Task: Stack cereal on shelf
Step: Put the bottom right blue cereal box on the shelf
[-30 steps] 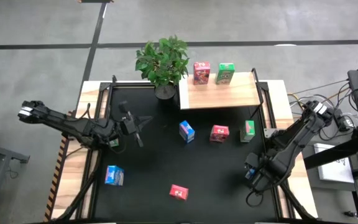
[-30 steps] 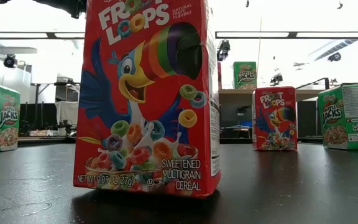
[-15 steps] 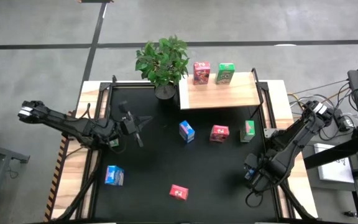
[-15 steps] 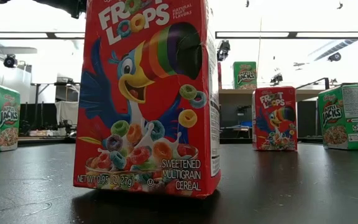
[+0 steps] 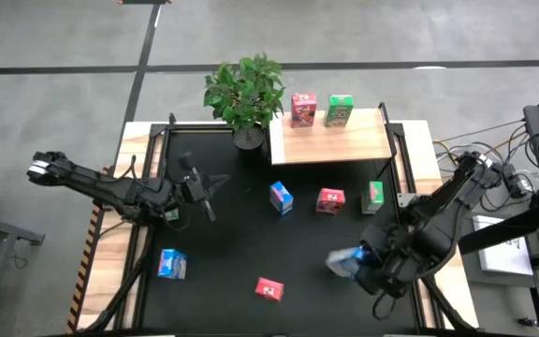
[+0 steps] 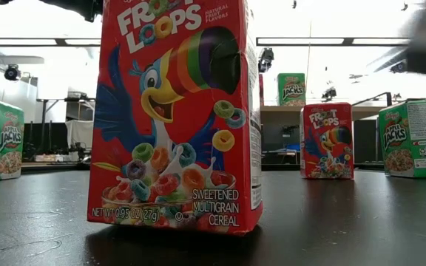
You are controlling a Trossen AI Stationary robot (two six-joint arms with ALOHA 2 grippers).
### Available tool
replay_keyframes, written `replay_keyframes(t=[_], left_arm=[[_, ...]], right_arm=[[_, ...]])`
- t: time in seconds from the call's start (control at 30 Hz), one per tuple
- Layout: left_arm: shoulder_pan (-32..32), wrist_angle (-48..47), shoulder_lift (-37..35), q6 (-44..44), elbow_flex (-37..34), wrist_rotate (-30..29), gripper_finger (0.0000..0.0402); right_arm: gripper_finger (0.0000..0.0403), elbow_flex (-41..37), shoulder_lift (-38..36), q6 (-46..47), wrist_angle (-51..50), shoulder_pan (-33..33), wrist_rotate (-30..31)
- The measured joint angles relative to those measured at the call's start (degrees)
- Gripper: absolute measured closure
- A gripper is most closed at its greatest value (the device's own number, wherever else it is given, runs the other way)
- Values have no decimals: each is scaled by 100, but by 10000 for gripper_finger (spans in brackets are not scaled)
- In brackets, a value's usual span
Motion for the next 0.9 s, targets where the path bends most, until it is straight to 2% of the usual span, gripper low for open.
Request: replay_keyframes(t=[0.17, 0.27, 0.33, 0.47, 0.67, 0.8, 0.9], left_arm=[[2, -2, -2, 94, 0, 0, 402], [2, 6, -2, 247, 0, 0, 402], [2, 25, -8, 306, 0, 0, 402], [2, 24, -13, 371, 2, 0, 402], [2, 27, -13, 420, 3, 0, 402], [1, 34, -13, 428, 4, 0, 402], [0, 42, -13, 428, 7, 0, 402]], right_arm=[[300, 573, 2, -1449, 336, -576, 1979], [301, 861, 2, -2422, 541, -1194, 2429], [301, 1062, 5, -2867, 544, -1714, 2295], [301, 1502, 7, -3540, 365, -2820, 1337], [301, 2334, 9, -4634, -688, -4199, 132], [301, 2848, 9, -5024, -1747, -4914, 34], [301, 2897, -58, -5259, -1731, -5427, 29]])
